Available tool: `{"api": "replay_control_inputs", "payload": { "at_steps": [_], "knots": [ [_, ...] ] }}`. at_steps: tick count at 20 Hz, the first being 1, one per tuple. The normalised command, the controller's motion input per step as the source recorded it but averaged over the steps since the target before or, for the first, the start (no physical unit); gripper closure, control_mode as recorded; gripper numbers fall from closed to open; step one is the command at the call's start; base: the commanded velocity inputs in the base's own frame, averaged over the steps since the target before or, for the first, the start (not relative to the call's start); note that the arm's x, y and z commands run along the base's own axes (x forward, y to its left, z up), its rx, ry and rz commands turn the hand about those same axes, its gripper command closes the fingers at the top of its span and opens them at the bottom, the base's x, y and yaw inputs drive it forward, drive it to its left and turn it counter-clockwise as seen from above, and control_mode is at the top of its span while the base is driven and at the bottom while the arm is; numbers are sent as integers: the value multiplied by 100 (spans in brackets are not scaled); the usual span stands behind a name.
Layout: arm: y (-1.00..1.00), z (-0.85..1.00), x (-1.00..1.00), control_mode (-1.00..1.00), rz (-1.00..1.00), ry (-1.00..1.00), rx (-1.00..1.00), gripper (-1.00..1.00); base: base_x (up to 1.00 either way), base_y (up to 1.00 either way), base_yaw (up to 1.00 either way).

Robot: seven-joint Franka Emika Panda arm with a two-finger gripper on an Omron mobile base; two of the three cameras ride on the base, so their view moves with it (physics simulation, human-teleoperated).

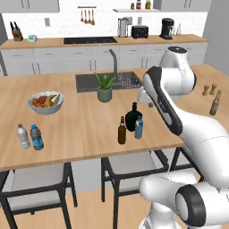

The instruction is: Move the plastic bottles in the middle to the plastics group, and the glass bottles in the middle to the glass group.

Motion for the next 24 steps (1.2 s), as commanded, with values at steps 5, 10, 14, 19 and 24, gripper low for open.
{"api": "replay_control_inputs", "payload": {
  "at_steps": [5, 10, 14, 19, 24],
  "knots": [
    [-15, 0, -6, -100, 0, -3, 8, -100, 0, 0, 0],
    [0, 0, 0, -100, 0, -1, 1, -100, 0, 0, 0],
    [-5, -11, 3, -100, 0, 1, -2, -100, 0, 0, 0],
    [83, -19, 62, -100, -17, 0, -13, -100, 0, 0, 0],
    [92, -30, 77, -100, -18, 0, -12, -100, 0, 0, 0]
  ]
}}
